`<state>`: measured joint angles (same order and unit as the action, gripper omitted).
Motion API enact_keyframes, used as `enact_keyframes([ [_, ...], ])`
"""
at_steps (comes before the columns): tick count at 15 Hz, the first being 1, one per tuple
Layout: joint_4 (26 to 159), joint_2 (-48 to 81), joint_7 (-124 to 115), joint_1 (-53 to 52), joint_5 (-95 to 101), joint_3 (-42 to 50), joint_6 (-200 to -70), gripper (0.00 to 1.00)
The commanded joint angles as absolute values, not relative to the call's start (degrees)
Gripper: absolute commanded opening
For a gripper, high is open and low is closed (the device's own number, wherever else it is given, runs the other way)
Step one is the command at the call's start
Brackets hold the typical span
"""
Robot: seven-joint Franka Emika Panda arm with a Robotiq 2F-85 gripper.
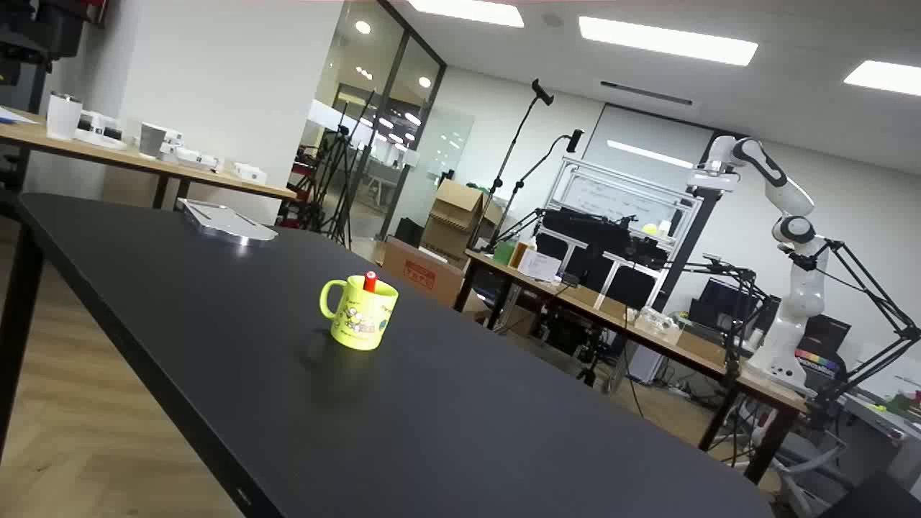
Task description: Put the marker on the table
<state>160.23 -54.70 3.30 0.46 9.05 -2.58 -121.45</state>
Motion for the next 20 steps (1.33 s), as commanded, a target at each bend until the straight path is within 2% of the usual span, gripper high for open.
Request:
enact_keyframes([
  [1, 160.1, -54.6, 3.0, 0.1, 9.3, -2.3, -121.3, 1.00],
  [9, 159.8, -53.5, 3.7, 0.2, 9.8, -2.0, -122.4, 1.00],
  [15, 153.0, -34.5, 13.3, -0.4, 7.6, 7.0, -135.5, 1.00],
  [20, 140.4, -17.0, 19.0, -1.4, 1.3, 10.2, -126.6, 1.00],
])
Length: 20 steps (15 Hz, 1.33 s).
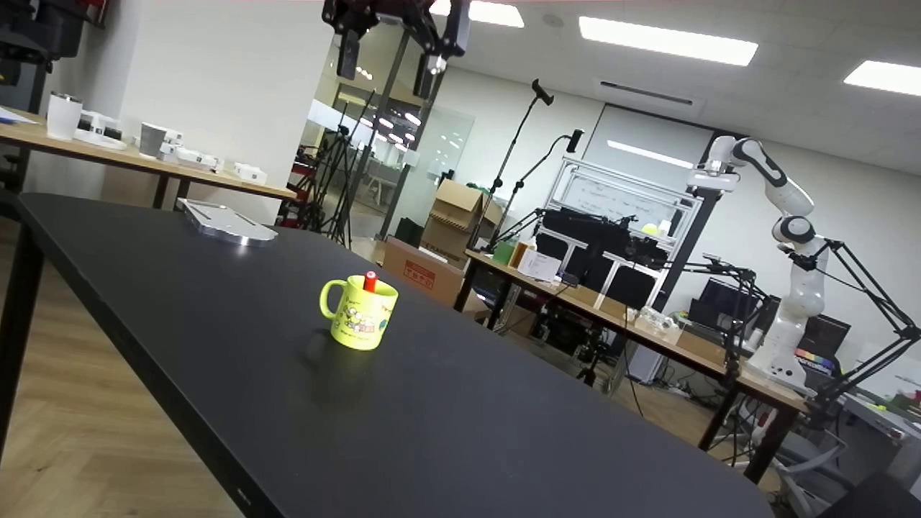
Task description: Put the marker on the table
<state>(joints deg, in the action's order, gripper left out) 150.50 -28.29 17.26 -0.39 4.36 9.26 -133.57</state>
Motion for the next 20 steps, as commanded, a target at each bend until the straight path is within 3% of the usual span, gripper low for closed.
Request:
enact_keyframes([
  [1, 137.5, -13.5, 17.5, -0.4, 1.5, 9.3, -124.2, 1.00],
  [5, 124.6, 0.5, 20.5, 0.0, -3.7, 8.8, -115.2, 1.00],
  [6, 132.8, -7.3, 19.5, 1.0, -1.6, 8.0, -119.6, 1.00],
  [17, 113.6, 11.0, 20.2, 3.3, -6.1, 6.6, -112.6, 1.00],
  [20, 109.3, 15.6, 21.3, 5.2, -12.7, 5.1, -116.2, 1.00],
])
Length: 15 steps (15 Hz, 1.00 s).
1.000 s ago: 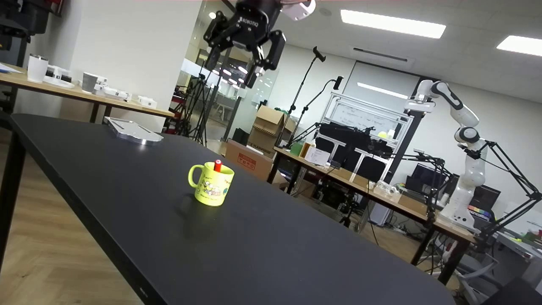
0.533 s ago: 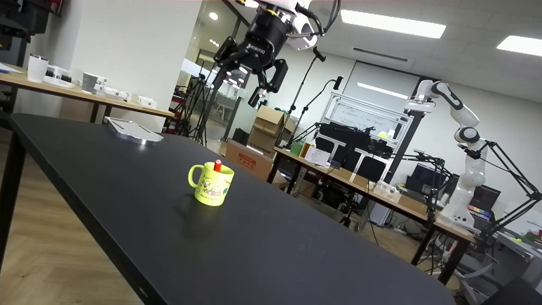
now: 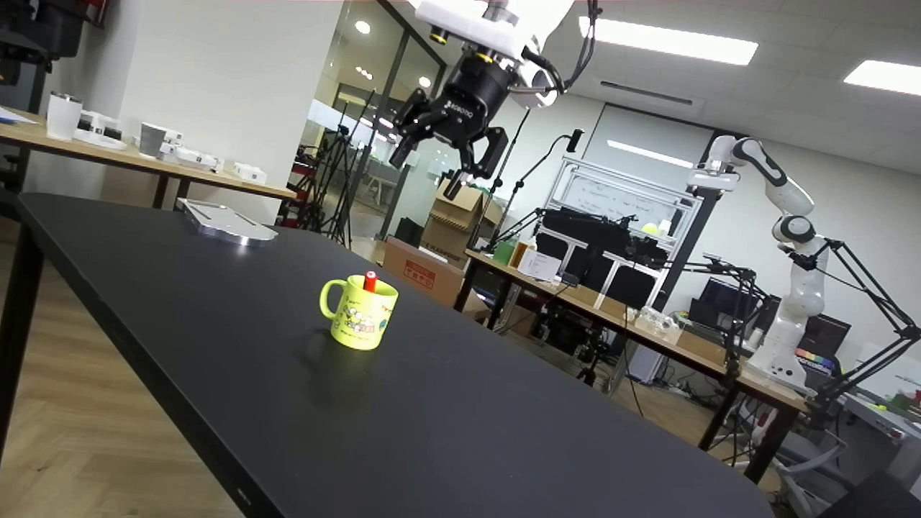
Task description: Put the marker on the table
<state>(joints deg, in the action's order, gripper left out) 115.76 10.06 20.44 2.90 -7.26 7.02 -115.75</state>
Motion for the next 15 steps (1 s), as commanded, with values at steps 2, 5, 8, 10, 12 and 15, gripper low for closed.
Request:
enact_keyframes([
  [2, 106.8, 19.2, 21.2, 6.5, -17.8, 3.6, -117.0, 1.00],
  [5, 104.1, 24.4, 20.1, 8.5, -23.4, 2.0, -114.9, 1.00],
  [8, 102.4, 29.2, 19.4, 11.0, -28.2, 0.8, -112.9, 1.00],
  [10, 101.3, 32.0, 19.5, 12.7, -30.6, 0.4, -111.6, 1.00],
  [12, 100.3, 34.2, 20.9, 14.5, -32.9, -0.3, -111.5, 1.00],
  [15, 98.9, 36.7, 21.4, 16.0, -35.2, -0.8, -112.1, 1.00],
])
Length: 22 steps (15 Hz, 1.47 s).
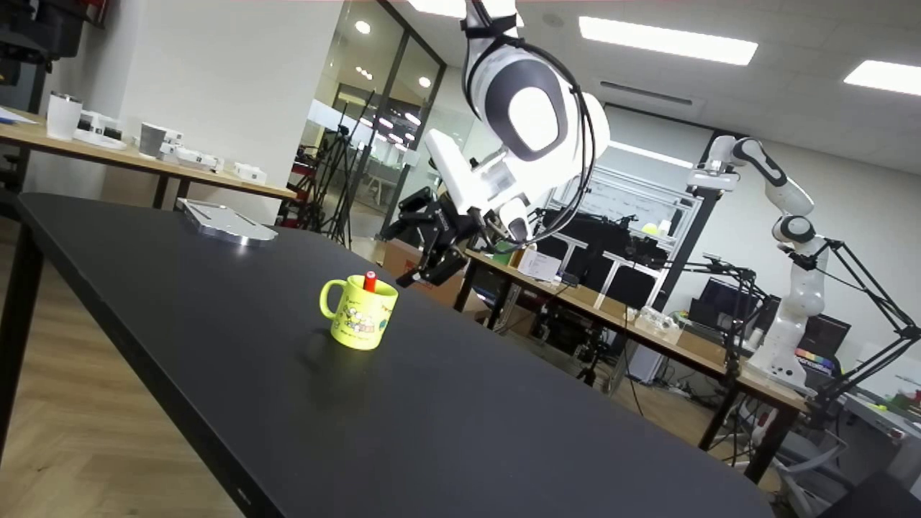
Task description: Put the marker on the table
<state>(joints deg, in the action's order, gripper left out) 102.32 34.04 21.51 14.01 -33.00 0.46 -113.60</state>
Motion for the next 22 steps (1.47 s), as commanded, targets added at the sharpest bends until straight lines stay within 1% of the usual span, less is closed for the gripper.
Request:
enact_keyframes([
  [1, 98.4, 37.4, 21.3, 16.2, -35.8, -1.0, -112.1, 1.00],
  [8, 95.8, 41.0, 21.1, 16.5, -39.4, -2.0, -111.4, 1.00],
  [9, 95.5, 41.4, 20.5, 16.3, -39.3, -2.0, -111.1, 0.75],
  [10, 95.1, 41.9, 20.5, 16.3, -39.2, -2.1, -110.5, 0.75],
  [11, 94.7, 42.3, 20.1, 16.2, -39.1, -2.2, -109.7, 0.68],
  [12, 94.3, 42.7, 19.8, 16.2, -39.0, -2.2, -108.9, 0.60],
  [15, 93.4, 43.8, 19.4, 16.1, -39.0, -2.2, -106.5, 0.38],
  [17, 92.9, 44.2, 19.3, 16.1, -38.9, -2.1, -105.4, 0.27],
  [20, 92.5, 44.1, 19.2, 16.5, -39.2, -1.9, -104.1, 0.05],
  [21, 92.4, 44.0, 19.3, 16.8, -39.3, -1.9, -103.1, 0.01],
  [22, 92.2, 43.8, 19.3, 17.0, -39.5, -1.7, -102.6, 0.00],
])
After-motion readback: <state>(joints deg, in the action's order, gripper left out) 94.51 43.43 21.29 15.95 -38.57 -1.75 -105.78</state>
